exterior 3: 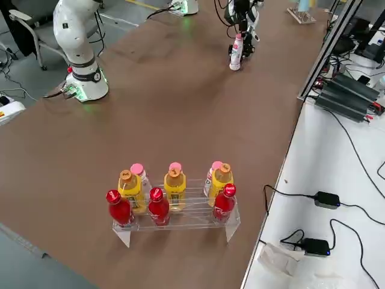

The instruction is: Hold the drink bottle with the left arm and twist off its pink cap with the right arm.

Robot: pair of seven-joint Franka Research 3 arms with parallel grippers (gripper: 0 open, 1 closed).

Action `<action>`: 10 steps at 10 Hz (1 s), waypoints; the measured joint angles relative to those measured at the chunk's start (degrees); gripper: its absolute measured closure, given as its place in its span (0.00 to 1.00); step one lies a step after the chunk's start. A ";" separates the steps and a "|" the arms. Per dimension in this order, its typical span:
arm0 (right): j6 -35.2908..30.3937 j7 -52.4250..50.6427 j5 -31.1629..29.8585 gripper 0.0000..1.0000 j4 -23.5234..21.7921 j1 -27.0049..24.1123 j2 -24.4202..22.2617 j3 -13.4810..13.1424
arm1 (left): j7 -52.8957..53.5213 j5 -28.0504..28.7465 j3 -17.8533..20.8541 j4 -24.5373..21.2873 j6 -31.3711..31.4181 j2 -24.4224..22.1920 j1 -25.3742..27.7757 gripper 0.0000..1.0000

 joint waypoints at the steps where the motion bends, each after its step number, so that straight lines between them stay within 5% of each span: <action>1: 0.00 0.00 -0.37 0.26 -0.19 0.14 0.11 0.01 | 0.00 0.00 0.00 0.00 0.00 0.00 0.00 0.38; 8: 1.09 0.24 -1.16 0.36 -1.37 1.07 0.53 -0.03 | 0.00 0.00 0.01 0.02 -0.01 0.00 -0.01 0.38; 9: 1.09 0.24 -1.17 0.40 -1.37 1.07 0.53 -0.04 | 0.00 0.00 0.01 0.02 -0.01 0.00 -0.01 0.38; 10: 1.09 0.26 -1.32 0.57 -1.36 1.06 0.53 -0.15 | 0.00 0.01 0.05 0.02 -0.03 0.00 -0.01 0.38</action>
